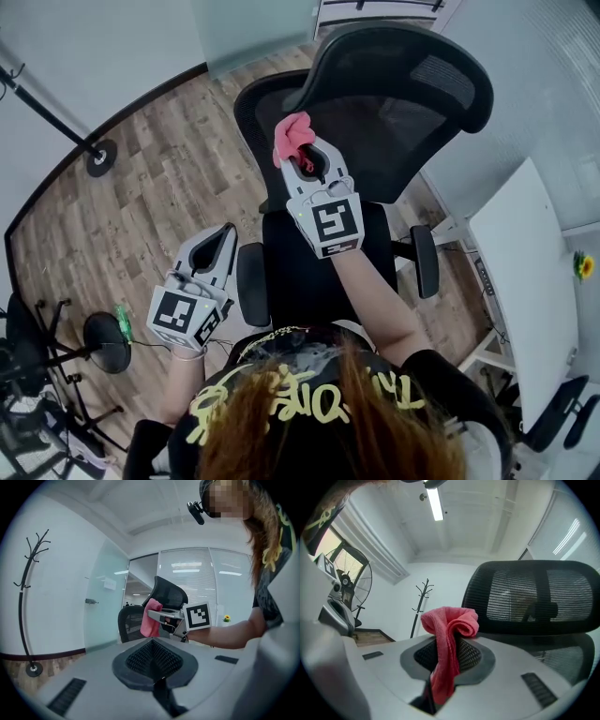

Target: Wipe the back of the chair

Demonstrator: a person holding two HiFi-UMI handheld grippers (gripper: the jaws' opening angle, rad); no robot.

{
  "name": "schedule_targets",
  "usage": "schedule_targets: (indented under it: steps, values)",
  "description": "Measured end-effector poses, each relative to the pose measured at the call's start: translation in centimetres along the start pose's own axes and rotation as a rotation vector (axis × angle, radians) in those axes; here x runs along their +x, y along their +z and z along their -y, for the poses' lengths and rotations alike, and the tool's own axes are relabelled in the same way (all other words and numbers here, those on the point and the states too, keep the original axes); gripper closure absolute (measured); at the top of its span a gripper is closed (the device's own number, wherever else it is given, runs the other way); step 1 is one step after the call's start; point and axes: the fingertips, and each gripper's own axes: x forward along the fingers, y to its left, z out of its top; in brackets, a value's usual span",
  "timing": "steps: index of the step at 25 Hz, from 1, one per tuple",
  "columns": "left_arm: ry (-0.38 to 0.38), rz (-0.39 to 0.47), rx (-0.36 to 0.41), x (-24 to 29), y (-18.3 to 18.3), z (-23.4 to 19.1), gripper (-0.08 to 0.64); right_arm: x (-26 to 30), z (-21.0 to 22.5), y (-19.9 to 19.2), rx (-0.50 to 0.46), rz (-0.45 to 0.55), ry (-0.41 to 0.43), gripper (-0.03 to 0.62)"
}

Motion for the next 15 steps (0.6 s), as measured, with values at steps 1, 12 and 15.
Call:
schedule_targets:
  steps: [1, 12, 15]
  values:
    - [-0.012, -0.002, 0.001, 0.1, 0.0, 0.0, 0.569, -0.1, -0.3, 0.0, 0.003, -0.003, 0.004, 0.518]
    - [-0.134, -0.002, 0.0, 3.3, 0.2, 2.4, 0.569, -4.6, 0.4, 0.6, 0.074, -0.025, -0.018, 0.518]
    - [-0.151, 0.005, 0.013, 4.3, 0.6, 3.9, 0.569, -6.7, 1.5, 0.9, 0.079, -0.024, -0.031, 0.518]
